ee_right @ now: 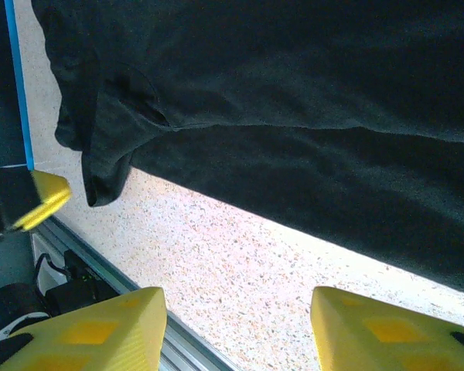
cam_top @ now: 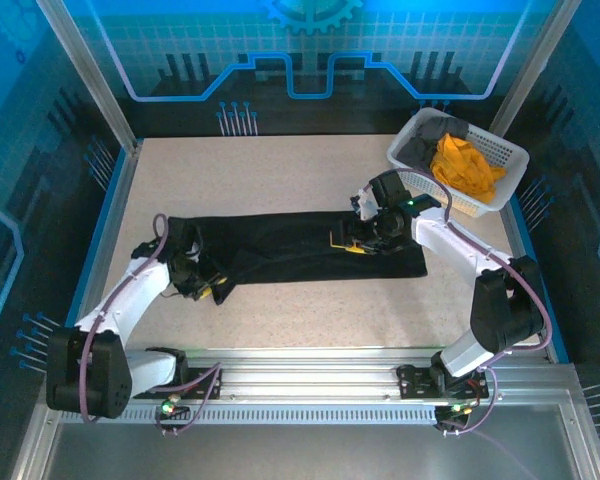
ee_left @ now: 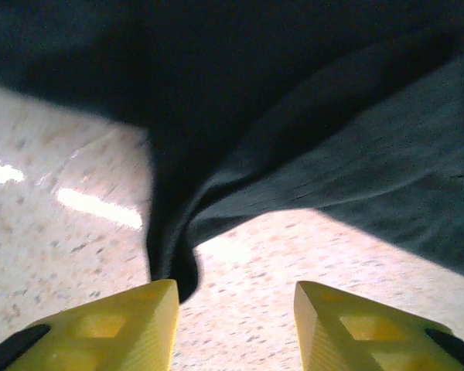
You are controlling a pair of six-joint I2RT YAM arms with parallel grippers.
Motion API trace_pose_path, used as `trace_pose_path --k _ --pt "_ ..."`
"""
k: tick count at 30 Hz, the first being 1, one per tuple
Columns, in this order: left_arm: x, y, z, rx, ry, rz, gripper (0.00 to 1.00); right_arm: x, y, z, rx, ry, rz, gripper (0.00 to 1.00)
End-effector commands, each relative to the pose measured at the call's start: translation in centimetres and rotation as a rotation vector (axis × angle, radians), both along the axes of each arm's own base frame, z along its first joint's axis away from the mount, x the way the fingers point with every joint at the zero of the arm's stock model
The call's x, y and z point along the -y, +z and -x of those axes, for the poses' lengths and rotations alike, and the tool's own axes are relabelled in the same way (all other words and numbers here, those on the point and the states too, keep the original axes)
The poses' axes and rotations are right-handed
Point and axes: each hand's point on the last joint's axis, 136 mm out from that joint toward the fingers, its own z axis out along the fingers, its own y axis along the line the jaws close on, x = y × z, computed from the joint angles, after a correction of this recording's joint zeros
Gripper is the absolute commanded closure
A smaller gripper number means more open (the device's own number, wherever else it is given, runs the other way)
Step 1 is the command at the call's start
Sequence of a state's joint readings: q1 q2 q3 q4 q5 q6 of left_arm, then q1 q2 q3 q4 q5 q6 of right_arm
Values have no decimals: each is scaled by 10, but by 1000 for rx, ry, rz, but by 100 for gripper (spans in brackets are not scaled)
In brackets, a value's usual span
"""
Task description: Fold and stack the t-shirts
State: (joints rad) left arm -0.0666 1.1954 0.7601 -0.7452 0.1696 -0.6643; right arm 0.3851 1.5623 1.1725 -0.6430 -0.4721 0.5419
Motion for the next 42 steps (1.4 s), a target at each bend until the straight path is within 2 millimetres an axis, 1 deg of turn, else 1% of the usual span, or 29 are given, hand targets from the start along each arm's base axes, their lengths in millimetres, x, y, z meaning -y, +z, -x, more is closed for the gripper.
trace_pose_path --k 1,4,7,9,12,16,20,23,26,28,32,33,36,42 --pt "5 33 -48 158 -20 6 54 1 7 2 8 11 1 46" --pt "12 31 -83 210 -110 2 54 2 11 2 16 12 -3 46" --pt "16 18 -111 237 -236 -33 54 3 17 4 31 19 -1 46" --pt "19 7 -121 232 -319 -50 54 5 20 5 37 19 3 46" --pt "26 -14 -125 195 -411 -41 53 8 23 9 43 14 9 46" --pt "34 -32 -120 170 -472 -44 53 12 25 13 45 -3 9 46" --pt "47 -38 -115 195 -494 -17 54 13 23 16 38 -13 8 46" --pt "51 -40 -113 189 -487 -16 59 14 21 17 33 -15 11 46" --pt "58 -39 -109 187 -493 -10 69 13 21 15 33 -14 13 46" --pt "59 -38 -105 174 -492 -21 80 13 20 14 30 -14 16 46" --pt "65 -24 -98 185 -463 -37 96 12 18 13 27 -12 15 46" --pt "69 -20 -94 178 -456 -36 99 12 17 13 25 -11 16 46" --pt "77 -17 -77 122 -431 -24 100 12 15 13 23 -9 18 46" --pt "98 -25 -34 2 -311 88 100 13 12 14 14 -1 18 46"
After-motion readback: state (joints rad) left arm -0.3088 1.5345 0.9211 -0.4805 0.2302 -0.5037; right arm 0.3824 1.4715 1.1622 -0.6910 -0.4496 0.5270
